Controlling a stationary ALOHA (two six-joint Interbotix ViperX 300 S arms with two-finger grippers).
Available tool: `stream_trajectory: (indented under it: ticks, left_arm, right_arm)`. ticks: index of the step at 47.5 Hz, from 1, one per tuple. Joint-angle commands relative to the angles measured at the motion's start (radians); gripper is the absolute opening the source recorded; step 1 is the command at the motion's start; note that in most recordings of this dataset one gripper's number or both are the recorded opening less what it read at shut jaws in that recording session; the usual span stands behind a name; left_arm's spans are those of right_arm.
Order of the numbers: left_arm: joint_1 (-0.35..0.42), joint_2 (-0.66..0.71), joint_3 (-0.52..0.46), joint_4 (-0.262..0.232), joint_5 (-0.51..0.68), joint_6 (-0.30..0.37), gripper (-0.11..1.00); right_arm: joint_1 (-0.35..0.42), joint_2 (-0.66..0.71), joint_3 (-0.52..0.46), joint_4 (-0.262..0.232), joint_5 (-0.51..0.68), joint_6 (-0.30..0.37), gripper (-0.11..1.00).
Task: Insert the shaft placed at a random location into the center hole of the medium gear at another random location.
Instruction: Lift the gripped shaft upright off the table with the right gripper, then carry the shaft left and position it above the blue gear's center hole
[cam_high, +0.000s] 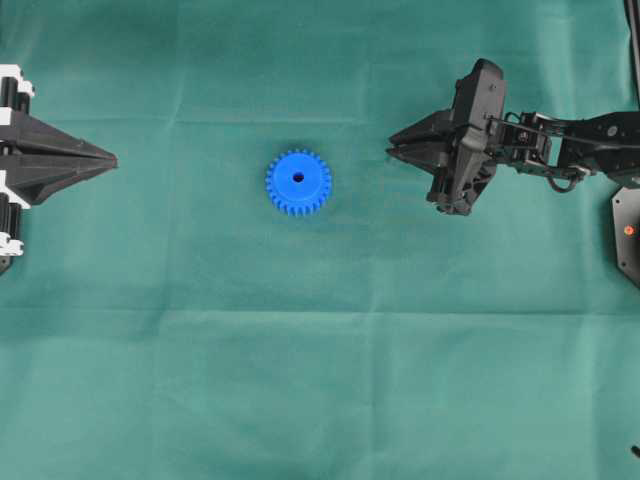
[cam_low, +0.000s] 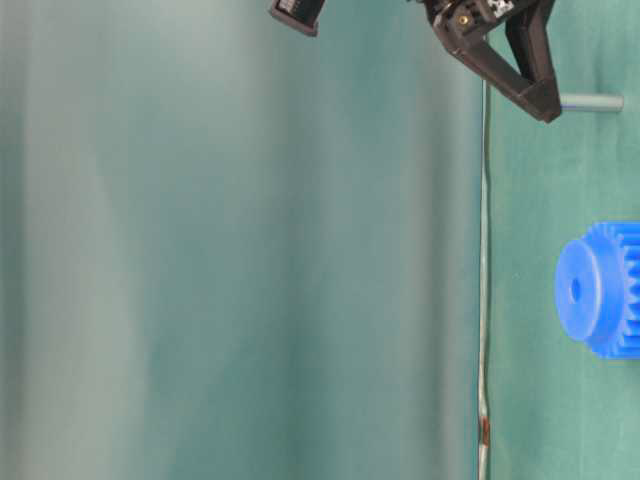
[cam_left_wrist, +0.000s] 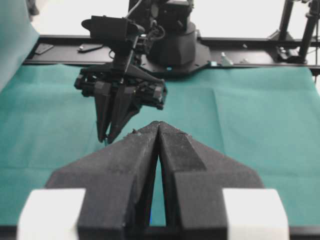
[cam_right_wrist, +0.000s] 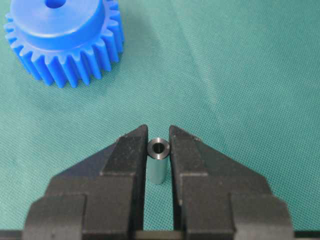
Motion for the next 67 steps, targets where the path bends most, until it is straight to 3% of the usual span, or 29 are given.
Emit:
stream_trajectory:
  ticks: [1, 11, 27, 49, 67]
  left_arm:
    - [0.003, 0.003, -0.028, 0.002, -0.006, -0.002, 0.0]
    - [0.003, 0.002, -0.029, 0.002, -0.005, -0.002, 0.0]
    - [0.003, -0.025, -0.029, 0.002, 0.015, -0.002, 0.0]
    - [0.003, -0.025, -0.031, 0.003, 0.02, -0.002, 0.0]
    - [0.003, -0.02, -0.029, 0.002, 0.02, -0.014, 0.0]
  right_arm:
    - [-0.005, -0.011, -0.014, 0.002, -0.012, 0.0, 0.13]
    - [-0.005, -0.08, -0.023, 0.002, 0.006, -0.002, 0.13]
    - [-0.005, -0.23, -0.046, 0.002, 0.153, -0.003, 0.13]
    - [0.003, -0.225, -0.058, 0.002, 0.179, 0.0, 0.13]
    - [0.057, -0.129, -0.173, 0.005, 0.186, 0.002, 0.13]
